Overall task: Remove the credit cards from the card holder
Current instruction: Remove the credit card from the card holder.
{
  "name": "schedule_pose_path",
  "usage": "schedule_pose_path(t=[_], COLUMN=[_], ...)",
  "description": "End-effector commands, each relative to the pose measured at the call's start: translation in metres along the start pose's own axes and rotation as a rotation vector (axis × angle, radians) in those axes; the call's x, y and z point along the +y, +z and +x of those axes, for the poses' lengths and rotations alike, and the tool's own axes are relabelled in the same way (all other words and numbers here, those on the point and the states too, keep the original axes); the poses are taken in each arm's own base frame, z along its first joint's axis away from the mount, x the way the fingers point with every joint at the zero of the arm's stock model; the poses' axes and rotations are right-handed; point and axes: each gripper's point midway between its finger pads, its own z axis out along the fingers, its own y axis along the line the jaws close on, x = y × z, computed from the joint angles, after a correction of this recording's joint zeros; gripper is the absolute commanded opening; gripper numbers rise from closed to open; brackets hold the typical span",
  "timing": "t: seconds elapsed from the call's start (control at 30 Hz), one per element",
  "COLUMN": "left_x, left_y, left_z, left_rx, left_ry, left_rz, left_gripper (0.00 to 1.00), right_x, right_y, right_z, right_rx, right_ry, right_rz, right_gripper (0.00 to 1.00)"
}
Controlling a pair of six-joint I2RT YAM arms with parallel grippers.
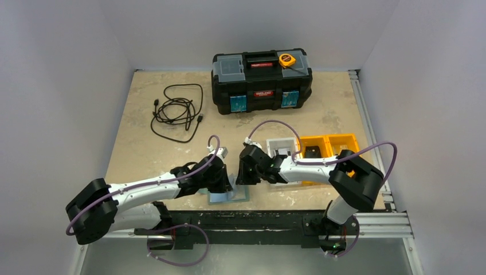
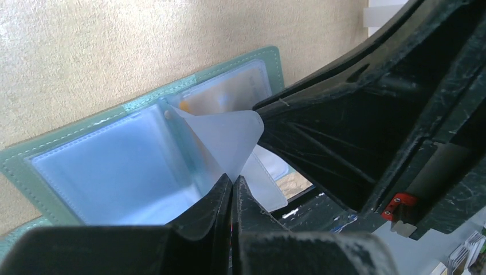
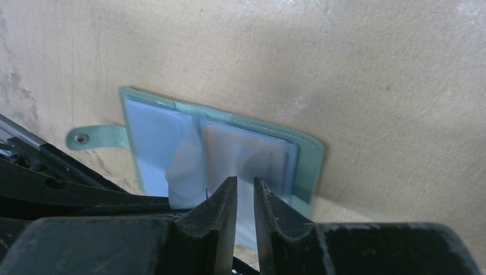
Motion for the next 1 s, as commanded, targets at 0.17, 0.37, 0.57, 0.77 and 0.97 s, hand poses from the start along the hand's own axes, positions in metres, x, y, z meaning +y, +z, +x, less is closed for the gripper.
schedule_pose_path(t=[0.17, 0.37, 0.57, 0.77, 0.97], left_x=[0.003, 0.034, 0.055, 0.056, 0.051], left_y=[-0.015, -0.042, -0.074, -0.089, -0.088], left_z=[-0.013, -0.017, -0.025, -0.029, -0.028], left_rx=[-0.066, -0.103, -0.179, -0.201, -0.184], left_ry=[-0.015, -0.058, -0.092, -0.099, -0.095], left_rz=[-0.018, -0.199, -0.290, -0.282, -0.257], left_gripper=[0.23, 0.33, 0.33, 0.33, 0.32], right_x=[0.037, 0.047, 0.069, 0.081, 0.075], right_y=[0.001, -0.005, -0.008, 0.009, 0.033], right_z=[-0.008, -0.005, 0.004, 0.021, 0.034], right_rx=[-0.002, 0.008, 0.020, 0.065, 0.116], right_ry=[-0.027, -0.039, -0.076, -0.113, -0.110], right_rz=[-0.117, -0.143, -0.171, -0.163, -0.137], right_gripper=[0.17, 0.16, 0.16, 0.17, 0.16])
